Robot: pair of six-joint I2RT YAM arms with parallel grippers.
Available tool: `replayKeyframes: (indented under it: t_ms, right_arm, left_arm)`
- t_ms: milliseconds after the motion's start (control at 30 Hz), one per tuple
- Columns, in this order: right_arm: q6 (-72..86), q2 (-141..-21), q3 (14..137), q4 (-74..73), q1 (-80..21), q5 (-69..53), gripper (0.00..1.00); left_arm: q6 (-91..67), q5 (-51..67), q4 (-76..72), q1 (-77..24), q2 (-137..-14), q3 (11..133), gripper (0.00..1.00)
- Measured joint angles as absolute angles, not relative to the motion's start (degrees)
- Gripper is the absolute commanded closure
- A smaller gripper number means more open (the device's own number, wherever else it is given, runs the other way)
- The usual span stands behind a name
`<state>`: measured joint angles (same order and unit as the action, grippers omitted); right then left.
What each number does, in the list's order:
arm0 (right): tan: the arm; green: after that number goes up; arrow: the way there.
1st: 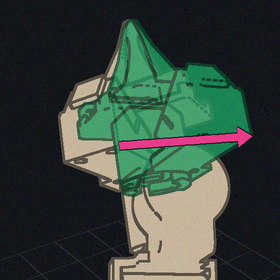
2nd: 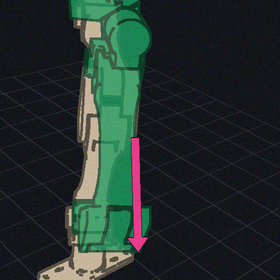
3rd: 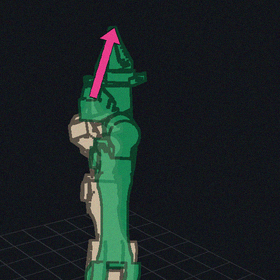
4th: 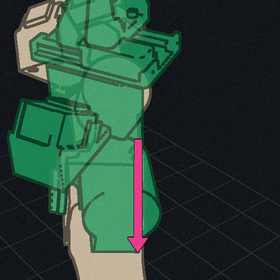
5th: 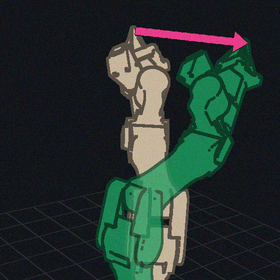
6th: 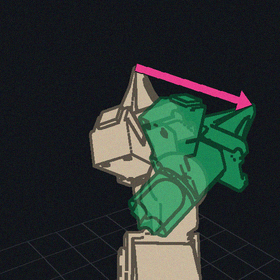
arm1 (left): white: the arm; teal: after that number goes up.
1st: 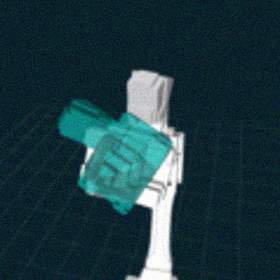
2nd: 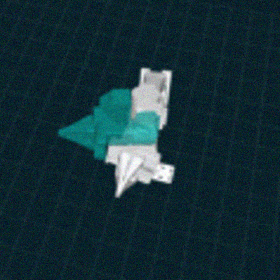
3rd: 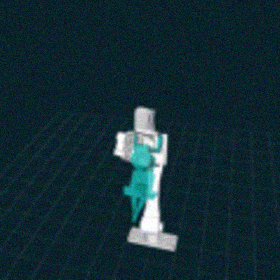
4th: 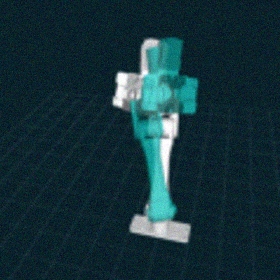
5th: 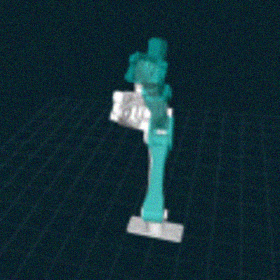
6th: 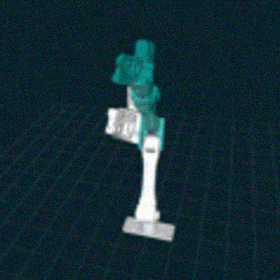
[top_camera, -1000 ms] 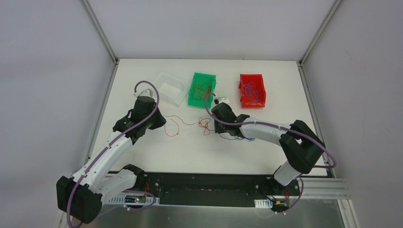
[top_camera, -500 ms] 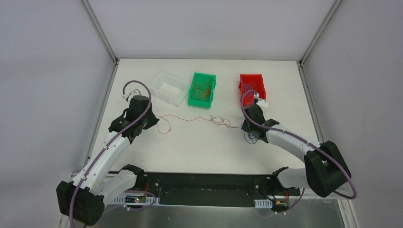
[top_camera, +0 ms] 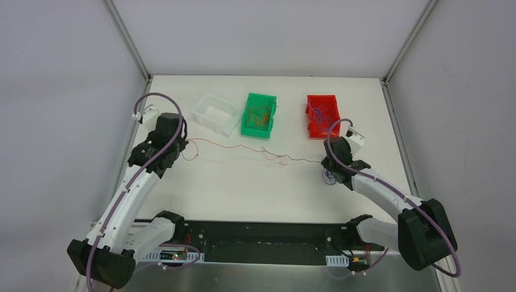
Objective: Untangle the cables
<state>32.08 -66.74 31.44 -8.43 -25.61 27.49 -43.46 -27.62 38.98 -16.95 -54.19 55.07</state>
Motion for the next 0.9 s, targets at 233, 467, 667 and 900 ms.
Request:
replayKeyframes:
  t_ms: [233, 467, 667, 900]
  right_arm:
    - [34.5, -66.3, 31.0, -8.7, -25.1, 28.9, 1.00]
    - [33.7, -64.4, 28.8, -5.9, -24.3, 24.9, 1.00]
    - [31.7, -64.3, 27.5, -1.7, -24.3, 18.1, 1.00]
    - [30.9, -62.8, 26.3, 1.1, -24.3, 15.7, 1.00]
  left_arm:
    - [-45.1, -39.5, 42.7, -15.9, -51.6, 58.0, 1.00]
    - [-42.7, -35.8, 40.1, -14.6, -46.9, 57.9, 1.00]
    - [-37.6, -20.9, 37.4, -14.6, -52.2, 58.2, 1.00]
    - [-34.6, -10.0, 37.6, -14.6, -54.8, 68.3, 1.00]
